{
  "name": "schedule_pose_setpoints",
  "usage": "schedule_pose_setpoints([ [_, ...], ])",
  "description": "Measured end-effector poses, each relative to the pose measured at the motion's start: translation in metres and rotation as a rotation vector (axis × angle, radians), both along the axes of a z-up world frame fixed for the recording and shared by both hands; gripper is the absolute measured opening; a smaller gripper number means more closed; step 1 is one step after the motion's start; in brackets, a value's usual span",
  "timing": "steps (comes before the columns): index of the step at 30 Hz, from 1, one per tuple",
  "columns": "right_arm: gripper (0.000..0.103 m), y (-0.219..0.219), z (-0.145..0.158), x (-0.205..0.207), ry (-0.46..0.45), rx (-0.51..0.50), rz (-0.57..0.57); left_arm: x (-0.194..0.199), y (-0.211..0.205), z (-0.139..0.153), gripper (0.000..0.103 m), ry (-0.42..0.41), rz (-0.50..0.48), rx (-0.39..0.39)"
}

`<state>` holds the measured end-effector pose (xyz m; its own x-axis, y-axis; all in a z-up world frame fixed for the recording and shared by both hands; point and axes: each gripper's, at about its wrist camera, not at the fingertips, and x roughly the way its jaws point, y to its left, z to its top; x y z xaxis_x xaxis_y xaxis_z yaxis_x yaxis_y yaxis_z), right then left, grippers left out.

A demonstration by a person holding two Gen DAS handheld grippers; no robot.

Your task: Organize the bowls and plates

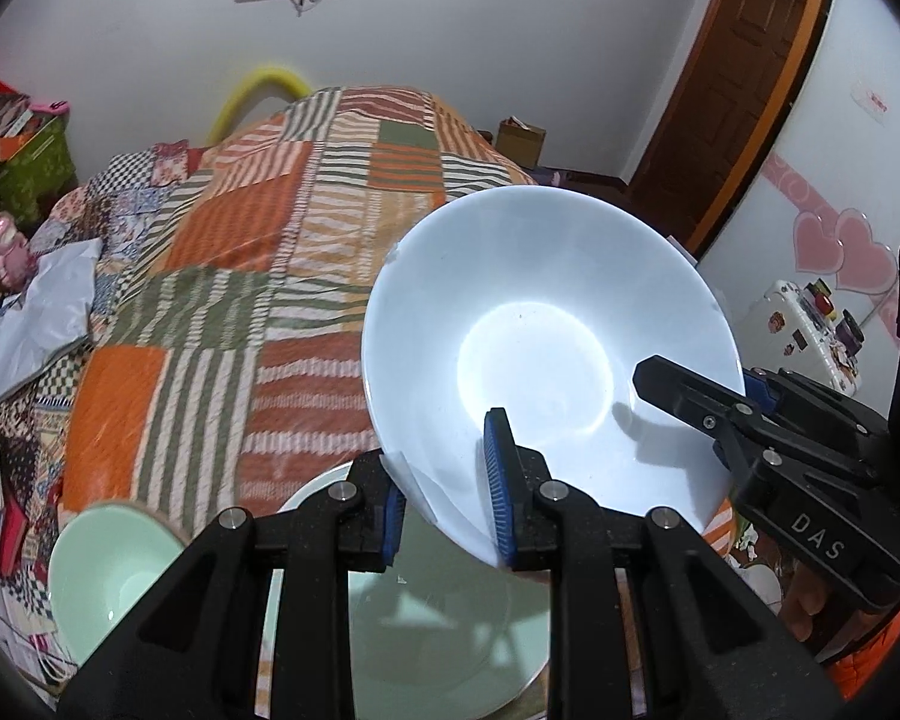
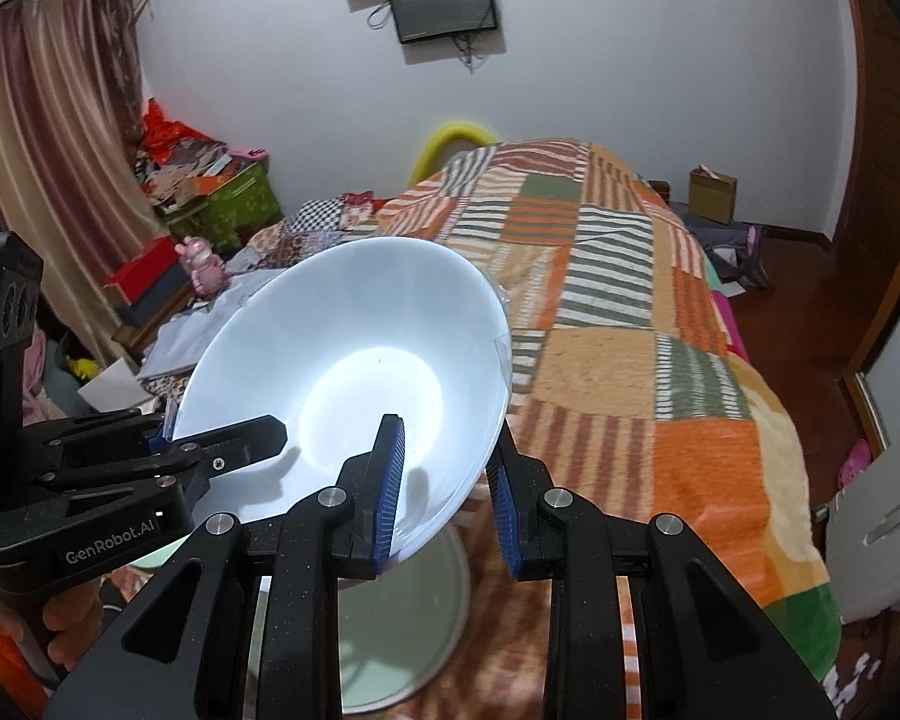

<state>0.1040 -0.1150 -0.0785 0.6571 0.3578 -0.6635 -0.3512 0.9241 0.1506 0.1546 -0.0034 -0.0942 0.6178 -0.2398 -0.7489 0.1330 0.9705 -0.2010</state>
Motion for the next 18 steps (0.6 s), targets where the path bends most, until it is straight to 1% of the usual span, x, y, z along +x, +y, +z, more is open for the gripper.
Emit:
schedule_pose_setpoints([
  [18,0.025,0.095,-0.021,-0.026,0.038,0.007,0.166,-0.063,0.106,-0.010,0.024,0.003,0.163,-0.009],
])
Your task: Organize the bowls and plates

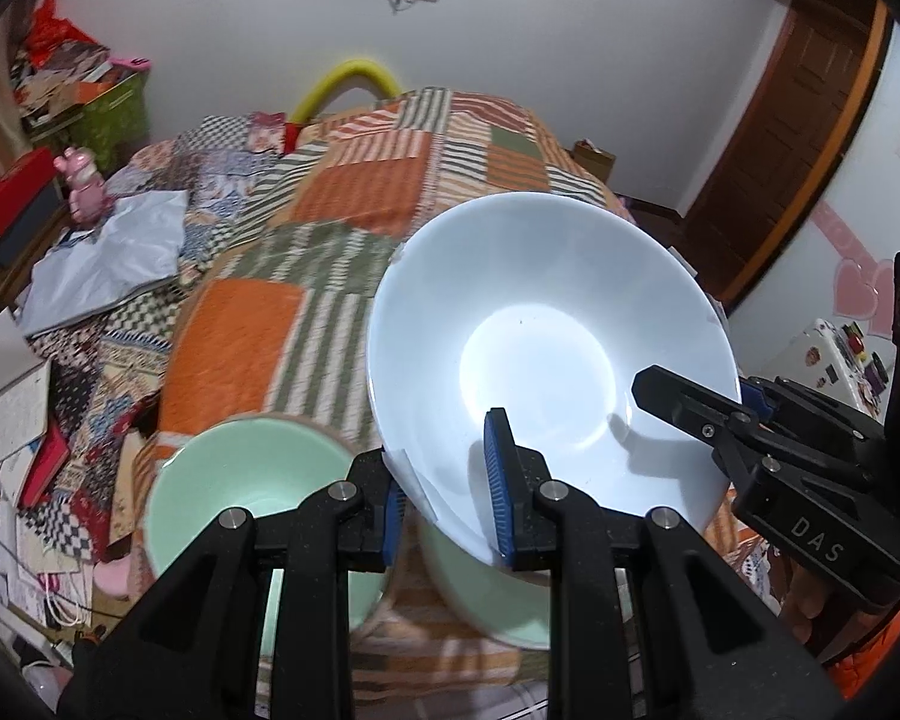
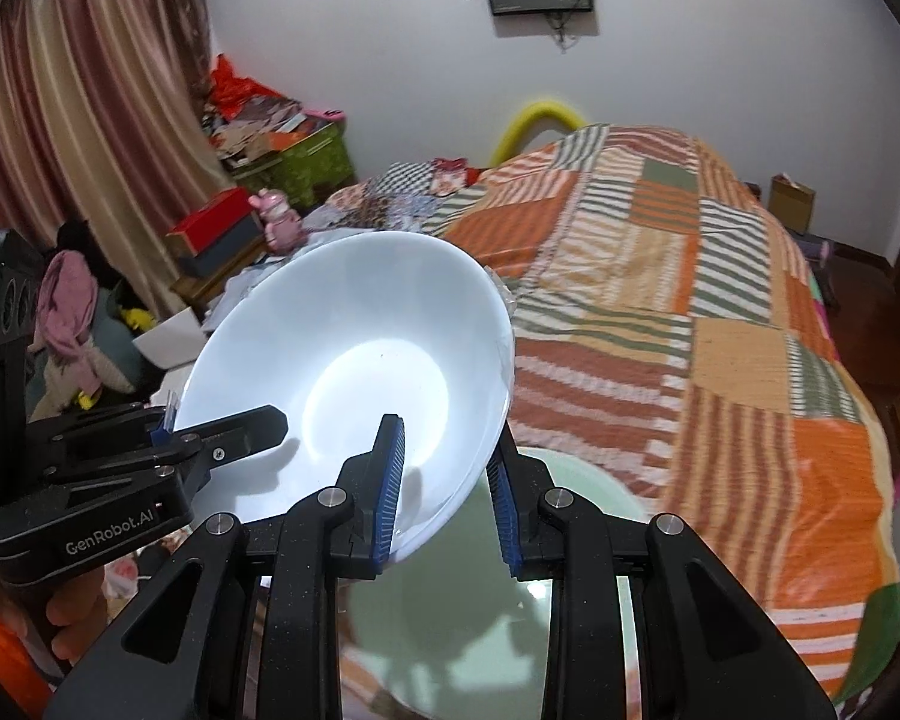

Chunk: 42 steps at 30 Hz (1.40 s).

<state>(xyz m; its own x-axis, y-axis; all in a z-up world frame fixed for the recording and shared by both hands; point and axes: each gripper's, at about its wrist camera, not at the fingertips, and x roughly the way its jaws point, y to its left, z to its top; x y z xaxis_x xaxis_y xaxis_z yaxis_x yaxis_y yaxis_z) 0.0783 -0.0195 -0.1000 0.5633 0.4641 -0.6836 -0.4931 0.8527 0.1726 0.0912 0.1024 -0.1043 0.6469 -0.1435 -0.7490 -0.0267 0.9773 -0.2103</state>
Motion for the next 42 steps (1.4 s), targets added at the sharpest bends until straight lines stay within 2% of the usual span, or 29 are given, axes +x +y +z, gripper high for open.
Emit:
schedule_pose_setpoints([
  [12,0.025,0.059,-0.019,-0.012,0.047,-0.014,0.107,-0.031,0.061,-0.018,0.024,0.028,0.096,0.007],
  [19,0.025,0.079,-0.033,-0.014,0.087,-0.014,0.134,-0.043,0.086,-0.035,0.024,0.052,0.139,-0.013],
  [29,0.025,0.102,-0.059,-0.019,0.163,-0.042,0.174,-0.054,0.110,-0.067,0.024,0.115,0.179,-0.038],
  [42,0.025,0.107,-0.077,-0.017,0.209,-0.075,0.189,-0.052,0.115,-0.089,0.024,0.147,0.172,-0.050],
])
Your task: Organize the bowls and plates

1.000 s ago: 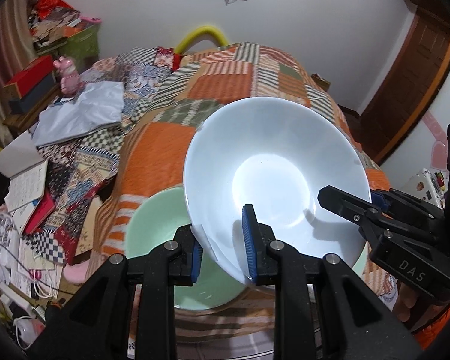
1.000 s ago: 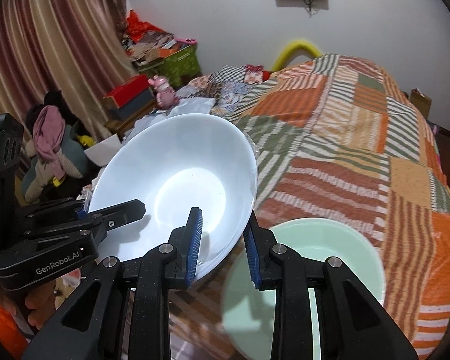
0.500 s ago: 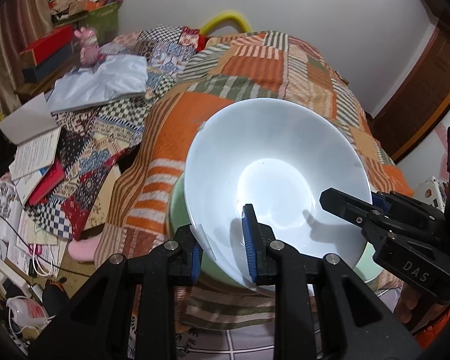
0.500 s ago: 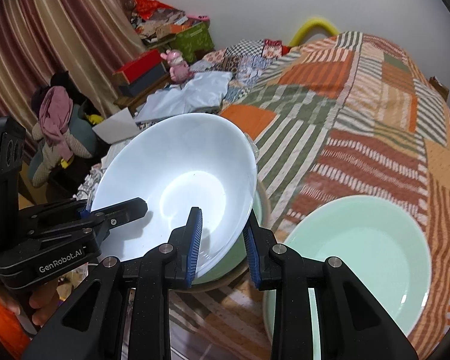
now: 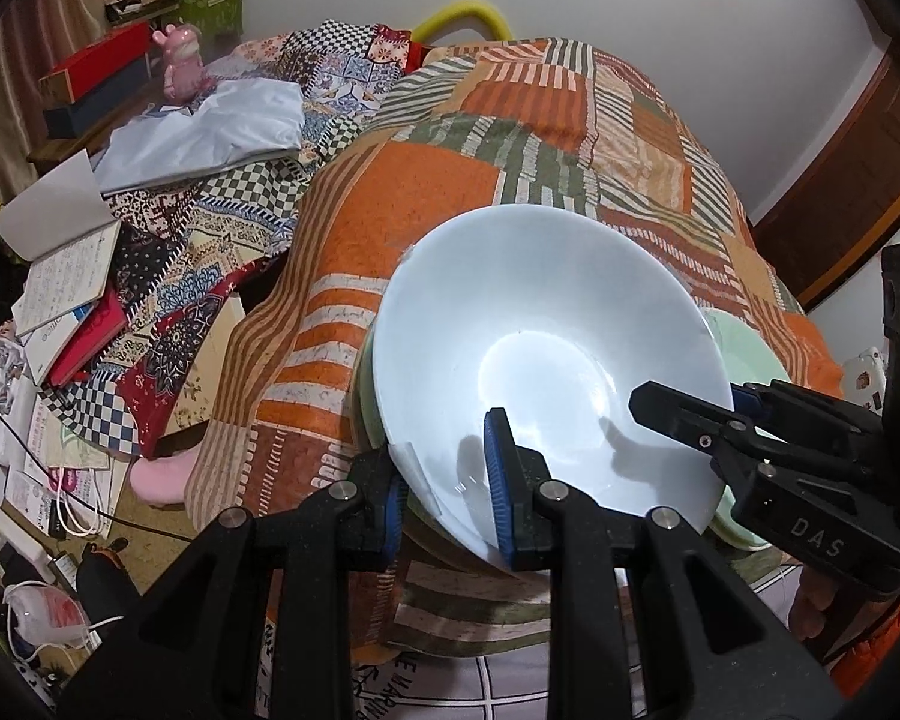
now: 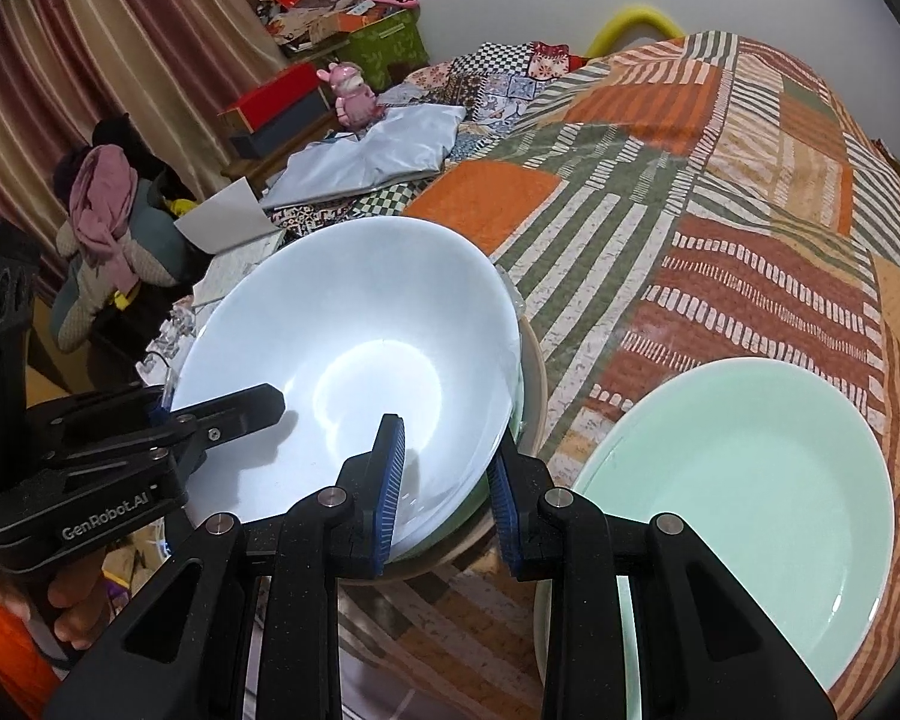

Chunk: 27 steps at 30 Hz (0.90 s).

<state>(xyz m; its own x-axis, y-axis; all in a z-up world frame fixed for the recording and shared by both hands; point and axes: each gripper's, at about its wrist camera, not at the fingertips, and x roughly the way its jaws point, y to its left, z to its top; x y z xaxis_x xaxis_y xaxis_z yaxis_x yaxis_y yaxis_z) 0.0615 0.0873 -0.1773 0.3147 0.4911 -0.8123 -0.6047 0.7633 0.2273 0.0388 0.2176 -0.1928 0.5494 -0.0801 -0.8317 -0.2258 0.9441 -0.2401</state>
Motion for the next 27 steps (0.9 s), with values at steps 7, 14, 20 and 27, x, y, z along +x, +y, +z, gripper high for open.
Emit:
schedule_pose_setpoints([
  [7,0.026,-0.010,-0.001,0.004,0.014,0.009,-0.008,0.003,0.003,-0.004,0.024,0.011,0.010,-0.012],
  [14,0.027,-0.014,0.002,0.005,-0.001,0.001,-0.008,0.011,-0.001,-0.002,0.024,0.029,0.002,0.011],
  [20,0.028,-0.016,0.000,0.009,-0.001,0.025,-0.001,0.010,0.010,0.002,0.024,0.022,0.031,-0.046],
  [27,0.028,-0.020,0.011,0.011,-0.035,0.042,-0.003,0.004,0.013,0.016,0.024,-0.017,0.054,0.015],
])
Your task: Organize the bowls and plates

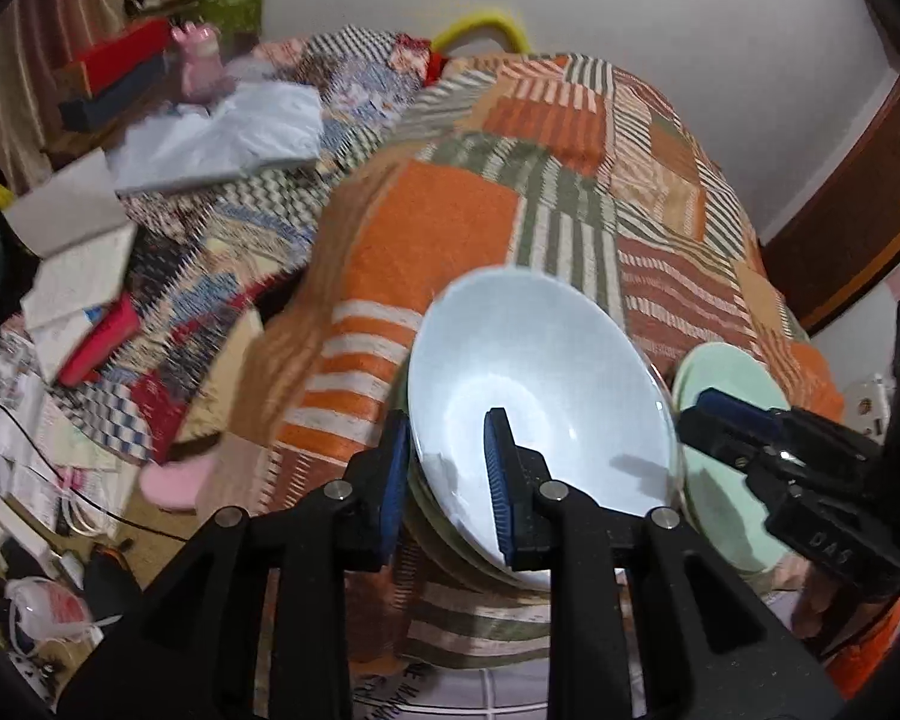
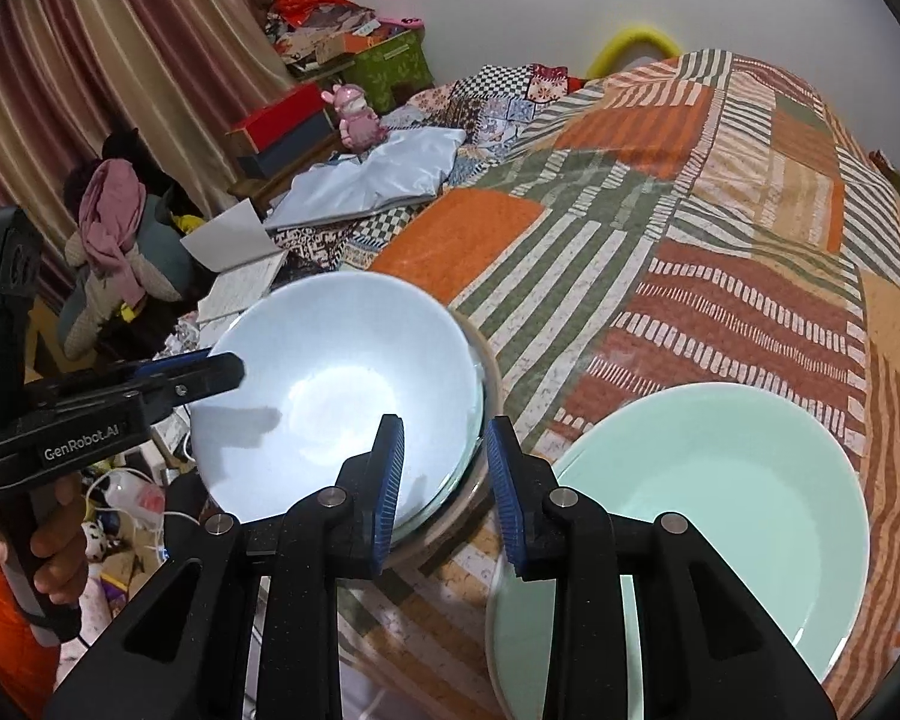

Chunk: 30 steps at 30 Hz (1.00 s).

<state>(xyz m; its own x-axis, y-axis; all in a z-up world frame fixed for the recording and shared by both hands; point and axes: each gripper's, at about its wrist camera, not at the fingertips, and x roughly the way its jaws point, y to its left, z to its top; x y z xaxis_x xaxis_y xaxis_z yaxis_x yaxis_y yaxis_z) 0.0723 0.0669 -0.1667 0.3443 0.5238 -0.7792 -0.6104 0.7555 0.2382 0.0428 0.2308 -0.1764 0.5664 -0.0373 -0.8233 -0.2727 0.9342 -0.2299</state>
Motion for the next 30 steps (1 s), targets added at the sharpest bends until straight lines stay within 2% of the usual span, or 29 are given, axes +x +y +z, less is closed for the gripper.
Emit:
schedule_pose_setpoints([
  [2,0.028,-0.001,0.000,0.002,0.001,0.002,-0.003,-0.004,0.003,0.004,0.024,-0.015,0.006,0.017],
  [5,0.029,0.000,-0.005,0.004,0.001,-0.012,-0.007,-0.007,0.010,-0.001,0.026,0.003,0.018,0.017],
  [8,0.033,0.000,-0.011,0.007,0.026,-0.012,-0.013,-0.010,0.014,-0.013,0.034,0.020,0.014,-0.016],
  [13,0.035,0.004,-0.023,0.008,0.063,-0.021,-0.012,-0.008,0.017,-0.032,0.034,0.051,0.012,-0.105],
  [20,0.035,0.014,-0.036,0.007,0.111,-0.029,0.023,-0.007,0.015,-0.048,0.039,0.072,0.001,-0.145],
  [23,0.038,0.019,-0.041,0.006,0.122,-0.038,0.035,-0.005,0.014,-0.053,0.039,0.077,-0.003,-0.169],
  [30,0.038,0.020,-0.047,0.010,0.152,-0.035,0.030,0.004,0.006,-0.062,0.039,0.101,-0.033,-0.174],
])
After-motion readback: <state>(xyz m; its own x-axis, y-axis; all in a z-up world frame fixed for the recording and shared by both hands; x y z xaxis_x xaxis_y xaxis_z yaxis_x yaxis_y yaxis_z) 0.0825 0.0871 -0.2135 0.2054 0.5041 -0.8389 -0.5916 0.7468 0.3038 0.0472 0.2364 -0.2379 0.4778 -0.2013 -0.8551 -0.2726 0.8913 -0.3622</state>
